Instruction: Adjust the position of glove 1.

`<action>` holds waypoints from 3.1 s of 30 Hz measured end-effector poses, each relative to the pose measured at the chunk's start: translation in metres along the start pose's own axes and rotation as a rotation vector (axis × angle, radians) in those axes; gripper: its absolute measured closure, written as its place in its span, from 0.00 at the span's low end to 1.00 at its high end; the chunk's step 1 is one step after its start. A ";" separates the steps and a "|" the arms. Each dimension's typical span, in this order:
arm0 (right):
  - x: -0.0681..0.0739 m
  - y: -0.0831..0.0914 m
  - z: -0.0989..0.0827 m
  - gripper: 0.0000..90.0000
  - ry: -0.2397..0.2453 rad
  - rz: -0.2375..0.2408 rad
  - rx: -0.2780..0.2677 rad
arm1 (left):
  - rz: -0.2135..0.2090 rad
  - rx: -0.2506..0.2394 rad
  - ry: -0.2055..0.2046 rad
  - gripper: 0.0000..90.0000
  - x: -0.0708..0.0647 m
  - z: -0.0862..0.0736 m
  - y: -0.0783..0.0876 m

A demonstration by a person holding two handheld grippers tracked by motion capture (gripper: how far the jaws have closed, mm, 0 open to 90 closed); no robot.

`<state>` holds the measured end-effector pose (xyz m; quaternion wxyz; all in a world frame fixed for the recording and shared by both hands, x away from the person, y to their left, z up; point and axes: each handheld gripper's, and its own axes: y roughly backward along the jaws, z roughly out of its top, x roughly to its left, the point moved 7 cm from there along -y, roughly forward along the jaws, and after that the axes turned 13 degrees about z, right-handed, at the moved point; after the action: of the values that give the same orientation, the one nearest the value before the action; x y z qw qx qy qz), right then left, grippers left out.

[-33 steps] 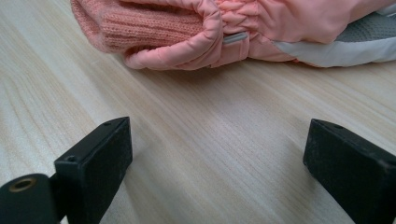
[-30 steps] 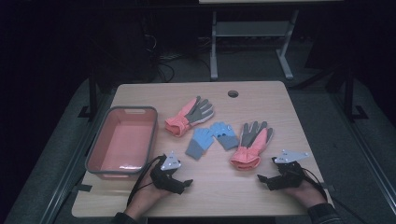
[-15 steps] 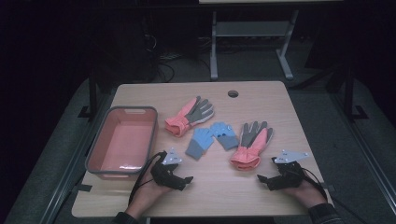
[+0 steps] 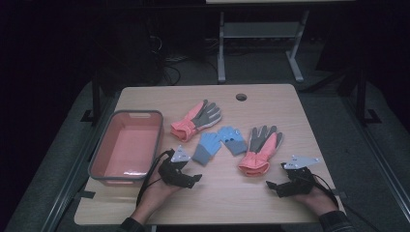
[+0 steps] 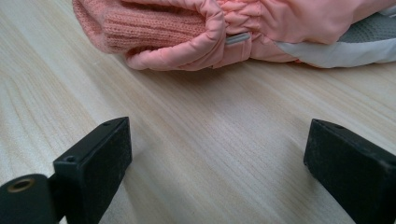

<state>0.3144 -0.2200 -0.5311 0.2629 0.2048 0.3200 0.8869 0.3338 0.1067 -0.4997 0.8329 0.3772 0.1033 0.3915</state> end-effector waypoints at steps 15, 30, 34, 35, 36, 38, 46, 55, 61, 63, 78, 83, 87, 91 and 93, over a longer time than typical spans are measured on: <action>0.000 0.000 0.000 0.08 0.000 0.001 0.001 | 0.031 -0.026 -0.013 0.44 0.002 0.033 -0.014; 0.001 0.000 0.000 0.08 -0.002 0.002 0.001 | 0.062 -0.015 0.002 0.66 0.021 0.063 -0.049; 0.001 0.000 0.000 0.08 -0.001 0.001 0.001 | 0.067 -0.008 0.016 0.68 0.025 0.065 -0.058; 0.001 0.000 0.000 0.08 -0.001 0.002 0.001 | 0.064 0.003 0.023 0.68 0.026 0.065 -0.061; 0.001 0.000 0.000 0.08 -0.001 0.002 0.001 | 0.067 0.010 0.017 0.68 0.027 0.064 -0.063; 0.001 0.000 0.000 0.08 -0.001 0.002 0.000 | 0.071 0.014 0.023 0.68 0.029 0.064 -0.068; 0.001 0.000 0.000 0.08 0.002 0.002 0.000 | 0.069 0.040 0.012 0.68 0.029 0.058 -0.080; 0.001 0.000 0.000 0.08 0.002 0.002 0.000 | 0.050 0.043 -0.043 0.88 0.026 0.057 -0.082; 0.002 0.000 0.000 0.08 0.001 0.002 0.000 | 0.016 0.038 -0.029 0.94 0.026 0.058 -0.079; 0.002 0.000 0.000 0.08 0.000 0.002 -0.001 | -0.003 0.034 -0.014 0.95 0.024 0.059 -0.076; 0.002 0.000 0.000 0.08 -0.001 0.002 -0.001 | -0.125 -0.015 -0.044 0.97 0.001 0.059 -0.029; 0.002 0.000 0.000 0.08 -0.002 0.002 -0.001 | -0.182 -0.006 -0.056 0.97 -0.015 0.049 -0.018; 0.002 0.000 0.000 0.08 -0.003 0.002 0.000 | -0.217 -0.003 -0.085 0.97 -0.032 0.043 -0.010; 0.002 0.000 0.000 0.08 -0.003 0.001 0.000 | -0.250 -0.011 -0.087 0.97 -0.045 0.044 -0.006; 0.002 0.000 -0.001 0.08 0.001 0.001 0.000 | -0.268 -0.014 -0.092 0.97 -0.051 0.044 -0.005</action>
<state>0.3127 -0.2193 -0.5311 0.2622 0.2044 0.3198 0.8872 0.3228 0.0432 -0.4792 0.8842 0.3720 0.1116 0.2597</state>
